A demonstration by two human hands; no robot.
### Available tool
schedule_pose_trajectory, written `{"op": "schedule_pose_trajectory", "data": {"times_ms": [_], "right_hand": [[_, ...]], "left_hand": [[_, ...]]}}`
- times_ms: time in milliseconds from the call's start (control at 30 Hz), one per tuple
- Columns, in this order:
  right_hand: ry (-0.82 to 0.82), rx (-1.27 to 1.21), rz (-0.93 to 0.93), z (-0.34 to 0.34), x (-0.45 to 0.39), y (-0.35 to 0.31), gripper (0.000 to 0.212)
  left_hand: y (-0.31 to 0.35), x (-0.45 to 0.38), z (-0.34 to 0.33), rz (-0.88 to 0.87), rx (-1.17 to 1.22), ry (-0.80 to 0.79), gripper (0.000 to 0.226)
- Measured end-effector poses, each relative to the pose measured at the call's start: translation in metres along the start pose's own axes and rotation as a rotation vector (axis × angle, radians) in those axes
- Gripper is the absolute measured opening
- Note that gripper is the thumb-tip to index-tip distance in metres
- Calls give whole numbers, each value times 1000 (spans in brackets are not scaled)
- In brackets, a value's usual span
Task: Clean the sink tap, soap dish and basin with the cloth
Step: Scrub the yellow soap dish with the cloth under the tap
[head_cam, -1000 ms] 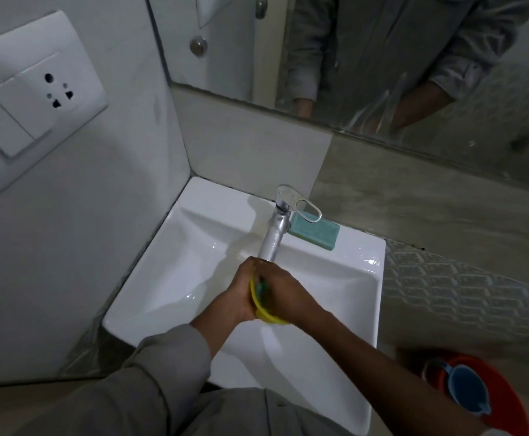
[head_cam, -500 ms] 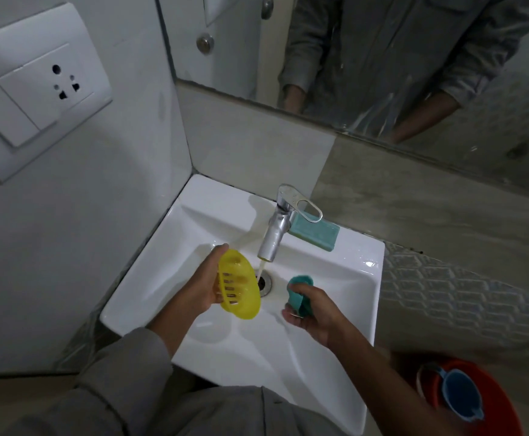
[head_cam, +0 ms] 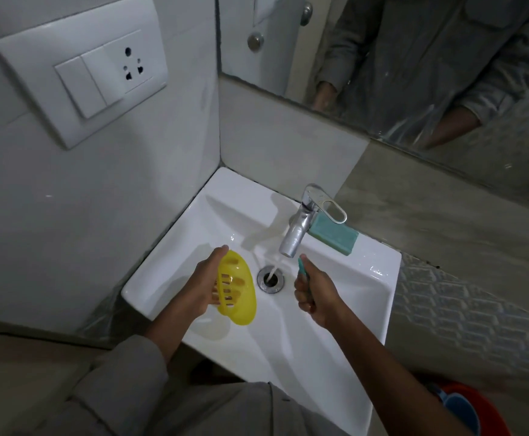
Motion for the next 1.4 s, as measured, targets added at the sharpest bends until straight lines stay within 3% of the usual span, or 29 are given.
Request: {"op": "schedule_pose_trajectory", "data": {"times_ms": [167,467,600,633,700,800,933,1033,1100,1167,1400], "right_hand": [[130,70,40,0,5,-7,43],[179,163,119,9,20,-11,43],[199,380,256,33,42,-44,15],[239,375,307,39,49,-56,17],[370,346,418,47,60,-82,41],[548,570,527,36,70,-108,55],[681,972,597,-5,82,-99,26],[508,1146,566,-45,89,-68,20],[374,1123,534,-65,93,-50,14],[359,1074,592,-76,92,-53,10],[329,1156,814,-127,67,-116,60]], "left_hand": [[-3,7,2,-27,4,15,50],[-3,14,4,-71,-31,23,40],[-2,15,6,-102,-21,26,35],[-2,15,6,-109,-24,26,33],[-1,15,5,-121,-30,30,29],[0,15,3,-123,-39,23,28],[2,15,-1,-132,-22,33,29],[4,16,-5,-131,-12,42,38],[6,16,-5,-145,-32,64,38],[10,17,1,-177,-49,100,31],[8,18,22,-191,-42,172,29]]}}
Point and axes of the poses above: each hand's wrist, its own x-axis away from the middle knuckle, its own z-axis out of the back of the hand, y = z × x, the point moved 3 cm from there along -x, towards the middle knuckle, and after that the axes turned 12 degrees about -z, right-handed, at the moved point
